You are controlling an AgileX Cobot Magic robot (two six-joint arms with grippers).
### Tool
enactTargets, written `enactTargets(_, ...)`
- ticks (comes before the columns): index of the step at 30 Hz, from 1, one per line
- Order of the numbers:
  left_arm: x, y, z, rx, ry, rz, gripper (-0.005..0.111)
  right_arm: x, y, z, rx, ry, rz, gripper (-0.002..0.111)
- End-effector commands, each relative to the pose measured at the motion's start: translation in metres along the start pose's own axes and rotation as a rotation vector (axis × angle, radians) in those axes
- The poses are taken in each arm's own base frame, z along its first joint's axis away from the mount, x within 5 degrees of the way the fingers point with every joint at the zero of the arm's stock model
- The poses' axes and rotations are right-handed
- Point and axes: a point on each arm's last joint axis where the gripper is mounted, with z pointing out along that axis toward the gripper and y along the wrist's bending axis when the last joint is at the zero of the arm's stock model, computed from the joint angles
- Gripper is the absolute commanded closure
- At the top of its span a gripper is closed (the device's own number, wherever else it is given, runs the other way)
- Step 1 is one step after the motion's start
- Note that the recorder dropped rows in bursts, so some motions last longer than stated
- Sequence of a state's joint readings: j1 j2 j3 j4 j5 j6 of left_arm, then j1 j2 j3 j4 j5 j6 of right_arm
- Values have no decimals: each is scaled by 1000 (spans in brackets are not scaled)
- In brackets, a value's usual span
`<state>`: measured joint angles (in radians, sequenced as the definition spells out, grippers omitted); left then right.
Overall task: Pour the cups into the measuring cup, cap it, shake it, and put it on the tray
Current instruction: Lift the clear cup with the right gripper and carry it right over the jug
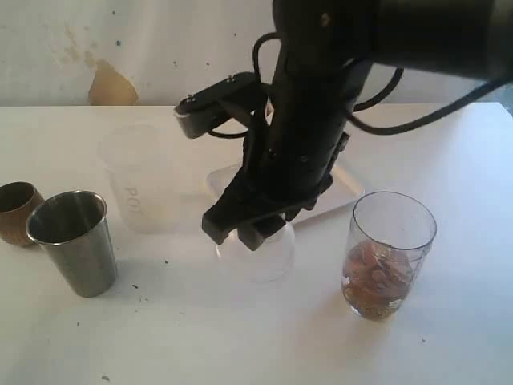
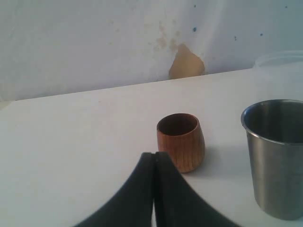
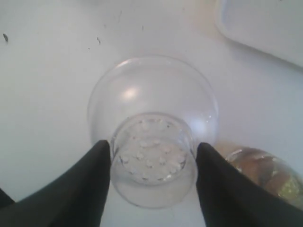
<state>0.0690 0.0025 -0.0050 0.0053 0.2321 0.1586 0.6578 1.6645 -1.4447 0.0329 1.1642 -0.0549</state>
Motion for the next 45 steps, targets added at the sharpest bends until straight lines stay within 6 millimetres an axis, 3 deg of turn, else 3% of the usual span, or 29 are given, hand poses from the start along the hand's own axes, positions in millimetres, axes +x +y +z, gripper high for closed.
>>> enactTargets(1,2,0,0,4,2,1,107,14,-7,-34,95,-32,33,108)
enactTargets(7,2,0,0,4,2,1,107,29,-10,-72,152,-141,80,108)
enactTargets(13,2,0,0,4,2,1,107,43,-23,-96,165,-210,193,108)
enactTargets(24,2,0,0,4,2,1,107,84,-63,-73,215,-90,349,108)
enactTargets(40,2,0,0,4,2,1,107,92,-65,-76,237,-93,352,108)
enactTargets(45,2,0,0,4,2,1,107,97,-62,-86,240,-126,352,108)
